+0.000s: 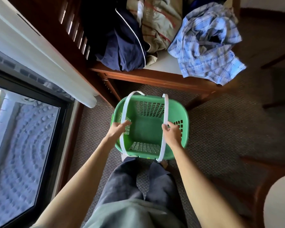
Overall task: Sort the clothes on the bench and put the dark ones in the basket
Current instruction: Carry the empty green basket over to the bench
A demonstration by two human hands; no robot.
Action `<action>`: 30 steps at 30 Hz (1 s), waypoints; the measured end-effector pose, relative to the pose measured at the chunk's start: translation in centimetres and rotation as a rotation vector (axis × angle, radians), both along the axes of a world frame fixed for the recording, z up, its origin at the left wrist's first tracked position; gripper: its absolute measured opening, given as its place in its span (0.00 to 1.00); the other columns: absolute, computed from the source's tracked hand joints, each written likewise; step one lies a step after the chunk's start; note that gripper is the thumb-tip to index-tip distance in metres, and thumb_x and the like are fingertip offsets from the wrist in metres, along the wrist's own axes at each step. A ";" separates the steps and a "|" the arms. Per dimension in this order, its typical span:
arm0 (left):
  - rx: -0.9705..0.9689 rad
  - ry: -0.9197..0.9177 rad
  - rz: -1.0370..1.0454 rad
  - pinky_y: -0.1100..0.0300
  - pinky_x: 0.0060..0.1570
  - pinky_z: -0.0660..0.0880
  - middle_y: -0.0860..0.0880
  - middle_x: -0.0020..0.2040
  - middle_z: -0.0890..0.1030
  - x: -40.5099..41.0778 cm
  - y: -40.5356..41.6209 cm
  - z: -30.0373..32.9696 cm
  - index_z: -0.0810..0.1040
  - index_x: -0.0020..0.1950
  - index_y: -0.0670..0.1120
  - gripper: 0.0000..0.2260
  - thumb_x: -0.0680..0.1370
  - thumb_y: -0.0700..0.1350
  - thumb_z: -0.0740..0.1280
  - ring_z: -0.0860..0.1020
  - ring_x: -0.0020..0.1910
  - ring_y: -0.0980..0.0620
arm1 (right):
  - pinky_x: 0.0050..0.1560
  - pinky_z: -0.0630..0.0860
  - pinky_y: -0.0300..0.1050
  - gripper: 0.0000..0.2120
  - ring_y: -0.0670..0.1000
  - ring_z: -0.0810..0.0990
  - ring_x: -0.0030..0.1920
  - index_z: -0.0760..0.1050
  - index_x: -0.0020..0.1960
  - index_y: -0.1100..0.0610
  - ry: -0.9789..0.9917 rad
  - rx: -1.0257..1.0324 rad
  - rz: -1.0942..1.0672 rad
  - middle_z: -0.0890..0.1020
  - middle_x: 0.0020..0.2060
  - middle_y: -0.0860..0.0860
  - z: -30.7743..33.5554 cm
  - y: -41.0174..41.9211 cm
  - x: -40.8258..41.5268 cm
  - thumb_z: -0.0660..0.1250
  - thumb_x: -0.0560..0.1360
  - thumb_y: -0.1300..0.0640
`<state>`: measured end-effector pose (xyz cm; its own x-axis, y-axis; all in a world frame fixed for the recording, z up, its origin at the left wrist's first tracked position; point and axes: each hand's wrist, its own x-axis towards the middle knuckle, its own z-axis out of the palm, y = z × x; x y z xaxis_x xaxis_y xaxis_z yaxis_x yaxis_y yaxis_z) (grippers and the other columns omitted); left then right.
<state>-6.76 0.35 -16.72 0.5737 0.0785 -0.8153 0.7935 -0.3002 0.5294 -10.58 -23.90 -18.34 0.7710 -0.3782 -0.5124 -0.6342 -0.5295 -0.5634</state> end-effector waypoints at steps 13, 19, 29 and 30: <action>-0.124 -0.006 -0.140 0.57 0.47 0.74 0.44 0.58 0.84 3.7 -7.1 0.1 0.77 0.67 0.44 0.23 0.80 0.59 0.65 0.80 0.57 0.46 | 0.56 0.75 0.55 0.32 0.55 0.83 0.47 0.81 0.58 0.57 0.241 0.795 -0.298 0.84 0.46 0.56 -0.6 -1.6 4.3 0.56 0.78 0.31; -0.199 0.031 -0.042 0.52 0.53 0.74 0.46 0.54 0.85 5.6 -7.5 -1.2 0.78 0.67 0.49 0.23 0.79 0.62 0.65 0.80 0.51 0.47 | 0.42 0.82 0.55 0.29 0.62 0.85 0.45 0.75 0.60 0.59 0.251 0.846 -0.386 0.84 0.46 0.62 -0.5 -0.1 6.6 0.62 0.77 0.34; -0.285 0.147 0.126 0.58 0.31 0.74 0.44 0.32 0.78 4.2 -7.9 -0.7 0.76 0.44 0.43 0.21 0.84 0.58 0.58 0.76 0.26 0.48 | 0.21 0.60 0.38 0.24 0.48 0.64 0.19 0.70 0.37 0.58 0.069 0.625 -0.463 0.69 0.22 0.49 -0.8 2.4 4.7 0.60 0.80 0.38; -0.287 0.149 0.138 0.59 0.30 0.73 0.44 0.31 0.77 3.8 -7.8 -0.4 0.76 0.42 0.42 0.21 0.84 0.57 0.58 0.74 0.25 0.49 | 0.21 0.59 0.37 0.24 0.47 0.63 0.19 0.68 0.36 0.57 0.064 0.608 -0.467 0.67 0.22 0.48 -0.7 2.4 4.3 0.60 0.80 0.38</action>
